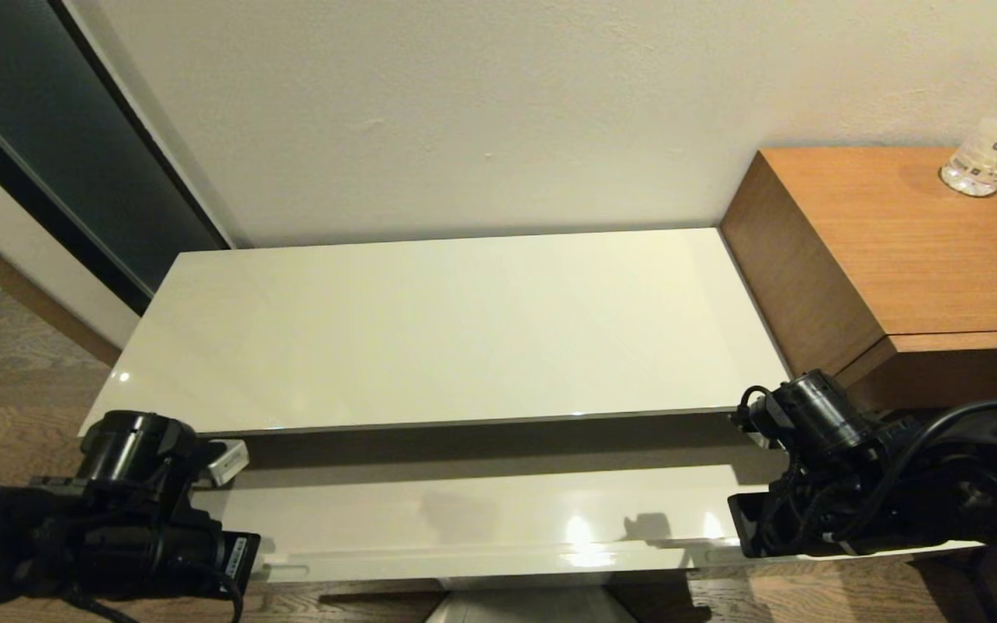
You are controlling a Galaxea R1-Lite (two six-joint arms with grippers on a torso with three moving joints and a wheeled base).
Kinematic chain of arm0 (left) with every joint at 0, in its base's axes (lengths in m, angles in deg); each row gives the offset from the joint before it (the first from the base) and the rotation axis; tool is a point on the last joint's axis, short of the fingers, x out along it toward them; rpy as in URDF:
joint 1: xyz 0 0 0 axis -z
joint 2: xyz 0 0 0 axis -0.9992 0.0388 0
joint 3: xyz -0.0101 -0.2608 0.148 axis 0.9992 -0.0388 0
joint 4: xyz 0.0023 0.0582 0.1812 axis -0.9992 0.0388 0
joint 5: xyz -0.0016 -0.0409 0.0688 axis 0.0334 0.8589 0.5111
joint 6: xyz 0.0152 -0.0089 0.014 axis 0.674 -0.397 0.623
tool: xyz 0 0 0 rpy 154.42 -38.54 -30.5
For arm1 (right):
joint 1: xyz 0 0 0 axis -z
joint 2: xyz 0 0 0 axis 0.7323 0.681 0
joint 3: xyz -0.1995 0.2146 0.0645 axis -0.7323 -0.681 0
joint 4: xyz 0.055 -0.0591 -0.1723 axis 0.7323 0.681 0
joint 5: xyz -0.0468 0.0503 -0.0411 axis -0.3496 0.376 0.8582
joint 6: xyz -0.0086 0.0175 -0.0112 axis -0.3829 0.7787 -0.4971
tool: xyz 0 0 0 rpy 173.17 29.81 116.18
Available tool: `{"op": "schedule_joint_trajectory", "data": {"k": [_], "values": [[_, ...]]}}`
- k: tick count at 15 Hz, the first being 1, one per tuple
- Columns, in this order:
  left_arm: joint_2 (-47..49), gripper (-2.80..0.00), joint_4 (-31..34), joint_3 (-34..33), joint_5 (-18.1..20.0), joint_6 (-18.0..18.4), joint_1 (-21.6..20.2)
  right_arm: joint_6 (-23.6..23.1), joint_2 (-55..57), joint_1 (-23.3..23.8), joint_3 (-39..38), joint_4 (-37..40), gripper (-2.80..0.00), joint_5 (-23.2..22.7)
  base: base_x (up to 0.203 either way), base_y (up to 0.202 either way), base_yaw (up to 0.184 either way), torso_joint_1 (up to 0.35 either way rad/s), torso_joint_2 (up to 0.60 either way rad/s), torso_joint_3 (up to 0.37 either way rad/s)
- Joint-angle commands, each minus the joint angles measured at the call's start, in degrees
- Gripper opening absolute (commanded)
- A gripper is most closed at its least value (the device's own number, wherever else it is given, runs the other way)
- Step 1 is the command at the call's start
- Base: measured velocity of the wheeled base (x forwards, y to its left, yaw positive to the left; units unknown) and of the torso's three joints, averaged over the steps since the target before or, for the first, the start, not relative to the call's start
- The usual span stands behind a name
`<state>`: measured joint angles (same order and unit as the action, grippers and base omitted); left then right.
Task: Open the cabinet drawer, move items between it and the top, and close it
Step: Open the drawer, then close the drawer
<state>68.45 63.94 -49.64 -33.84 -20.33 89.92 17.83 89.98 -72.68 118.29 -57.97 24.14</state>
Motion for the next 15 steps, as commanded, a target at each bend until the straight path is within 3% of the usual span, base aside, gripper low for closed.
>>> {"op": "schedule_joint_trajectory", "data": {"k": [1, 5, 8, 12, 13, 15], "values": [[-2.44, -2.80, 2.10, -0.31, 0.25, 0.05, -0.04, 0.44, -1.76, -0.30, -0.64, 0.41, -2.80, -0.08, 0.000, 0.000, 0.000, 0.000, 0.00, 0.000], [-8.06, -2.80, 8.46, 0.63, 2.38, -0.04, -0.09, 1.88, -5.49, -1.11, -0.57, 3.23, -2.80, -0.18, 0.000, 0.000, 0.000, 0.000, 0.00, 0.000], [-14.65, -2.80, 15.42, 4.96, 4.00, -0.41, -0.29, 1.95, -9.16, -1.13, 2.12, 6.14, -2.80, -0.27, 0.000, 0.000, 0.000, 0.000, 0.00, 0.000], [-19.87, -2.80, 17.15, 9.70, 4.10, -1.44, -1.53, 2.04, -14.52, -1.30, 8.52, 11.35, -2.80, -0.18, 0.000, 0.000, 0.000, 0.000, 0.00, 0.000], [-20.04, -2.80, 16.99, 9.97, 3.96, -1.97, -1.72, 2.04, -14.66, -1.31, 8.71, 11.60, -2.80, -0.11, 0.000, 0.000, 0.000, 0.000, 0.00, 0.000], [-22.08, -2.80, 16.55, 13.20, 3.47, -6.79, -2.57, 1.98, -18.45, -1.44, 11.35, 12.75, -2.80, 0.53, 0.000, 0.000, 0.000, 0.000, 0.00, 0.000]]}}
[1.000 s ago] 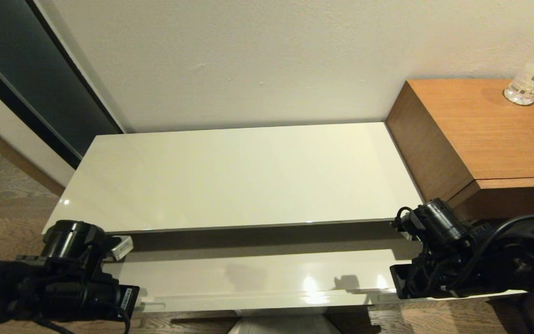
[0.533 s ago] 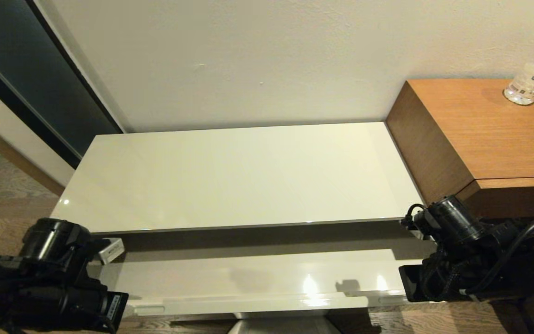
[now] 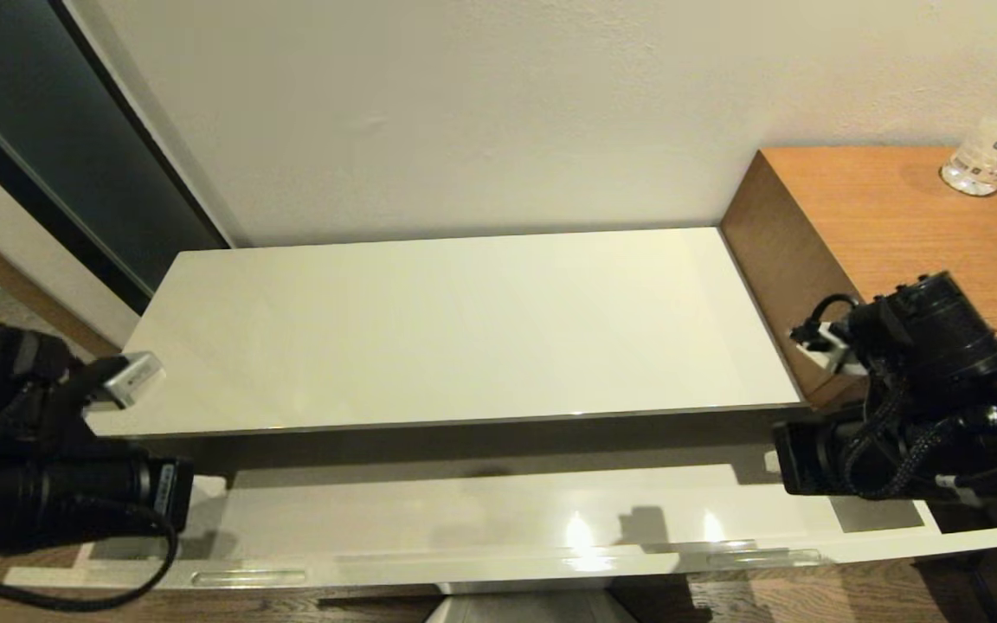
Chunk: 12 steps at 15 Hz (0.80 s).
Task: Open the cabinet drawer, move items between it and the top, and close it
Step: Close the drawer
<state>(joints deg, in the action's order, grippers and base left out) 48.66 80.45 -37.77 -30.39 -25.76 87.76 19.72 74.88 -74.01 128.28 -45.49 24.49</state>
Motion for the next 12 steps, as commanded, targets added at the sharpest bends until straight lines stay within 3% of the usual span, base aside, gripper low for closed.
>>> {"op": "schedule_joint_trajectory", "data": {"k": [1, 5, 8, 12], "values": [[-3.80, -2.80, 0.17, 1.20, 0.04, -1.81, -0.49, 0.07, -4.85, -0.67, 1.49, 0.72, -2.80, 0.43, 0.000, 0.000, 0.000, 0.000, 0.00, 0.000], [-6.34, -2.80, 1.28, -2.63, 0.12, -1.17, -0.43, 0.06, -7.32, -2.60, 0.20, 3.62, -2.80, 0.53, 0.000, 0.000, 0.000, 0.000, 0.00, 0.000], [-8.52, -2.80, 8.62, -5.17, 0.13, 1.74, -0.42, 0.10, -6.75, -2.70, -4.06, 4.72, -2.80, 0.39, 0.000, 0.000, 0.000, 0.000, 0.00, 0.000], [-6.77, -2.80, 9.18, -7.06, 0.79, 2.14, -0.11, 0.27, -2.84, -2.69, -7.62, 3.92, -2.80, 0.24, 0.000, 0.000, 0.000, 0.000, 0.00, 0.000]]}}
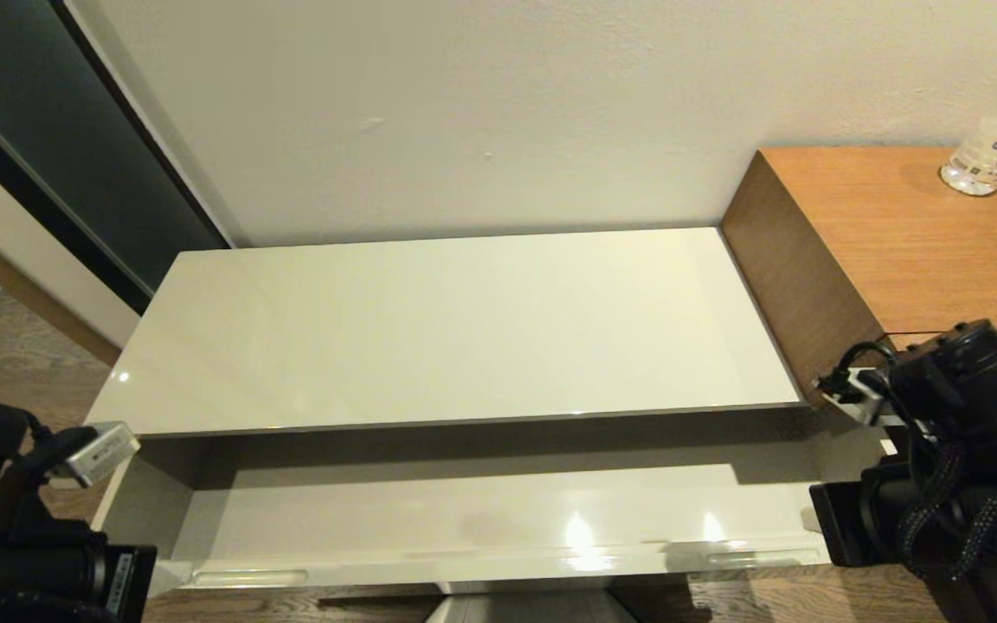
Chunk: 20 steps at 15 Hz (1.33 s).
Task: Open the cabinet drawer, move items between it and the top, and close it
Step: Close the drawer
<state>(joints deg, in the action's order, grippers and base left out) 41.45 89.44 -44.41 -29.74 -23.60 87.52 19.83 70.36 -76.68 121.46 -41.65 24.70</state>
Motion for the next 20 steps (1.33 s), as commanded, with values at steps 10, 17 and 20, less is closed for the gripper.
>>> {"op": "schedule_joint_trajectory", "data": {"k": [10, 17, 20], "values": [[11.96, -2.80, -13.04, -12.33, -0.54, -0.20, 3.96, 4.70, 12.70, -0.57, -4.57, -0.08, -2.80, -3.33, 0.000, 0.000, 0.000, 0.000, 0.00, 0.000], [19.31, -2.80, -23.30, -14.71, -0.62, -1.00, 4.04, 4.70, 18.03, -0.64, -6.12, -4.50, -2.80, -3.54, 0.000, 0.000, 0.000, 0.000, 0.00, 0.000], [21.10, -2.80, -27.95, -15.92, -0.62, -1.17, 4.04, 4.70, 20.04, -0.63, -6.86, -7.40, -2.80, -3.55, 0.000, 0.000, 0.000, 0.000, 0.00, 0.000]]}}
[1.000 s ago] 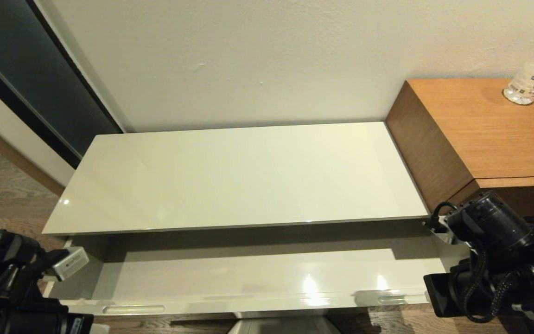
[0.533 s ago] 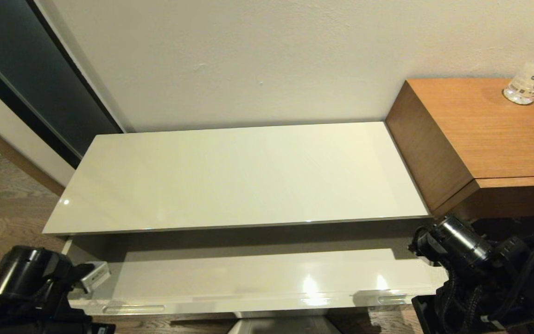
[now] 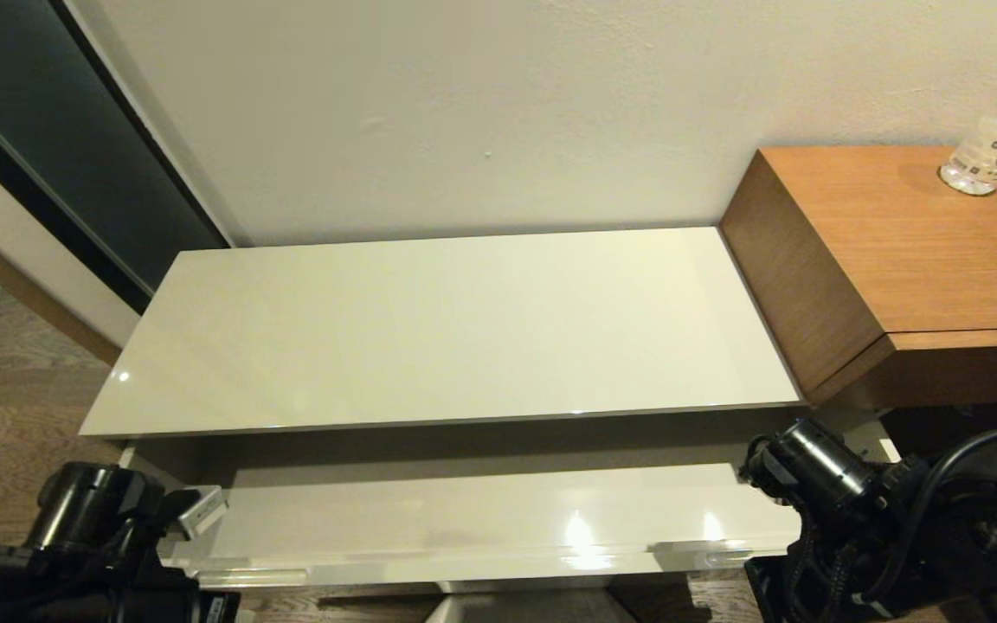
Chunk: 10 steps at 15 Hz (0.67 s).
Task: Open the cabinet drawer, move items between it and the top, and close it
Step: Close the drawer
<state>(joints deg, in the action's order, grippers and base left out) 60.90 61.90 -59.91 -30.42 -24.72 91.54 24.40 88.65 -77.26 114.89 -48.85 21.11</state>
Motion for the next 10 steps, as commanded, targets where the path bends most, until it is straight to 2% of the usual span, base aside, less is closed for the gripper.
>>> {"op": "schedule_joint_trajectory", "data": {"k": [1, 7, 10], "values": [[1.97, -2.80, -0.42, -0.35, 0.07, -0.12, 0.01, 0.16, 2.06, -0.05, -0.33, -0.47, -2.80, 0.04, 0.000, 0.000, 0.000, 0.000, 0.00, 0.000], [2.70, -2.80, -0.50, 0.19, 0.15, -0.14, -0.08, 0.76, 6.44, -0.05, -0.16, -3.82, -2.80, -0.05, 0.000, 0.000, 0.000, 0.000, 0.00, 0.000], [3.06, -2.80, -0.50, 0.77, 0.15, -0.14, 0.01, 1.27, 8.45, -0.05, -0.42, -9.68, -2.80, 0.21, 0.000, 0.000, 0.000, 0.000, 0.00, 0.000]]}}
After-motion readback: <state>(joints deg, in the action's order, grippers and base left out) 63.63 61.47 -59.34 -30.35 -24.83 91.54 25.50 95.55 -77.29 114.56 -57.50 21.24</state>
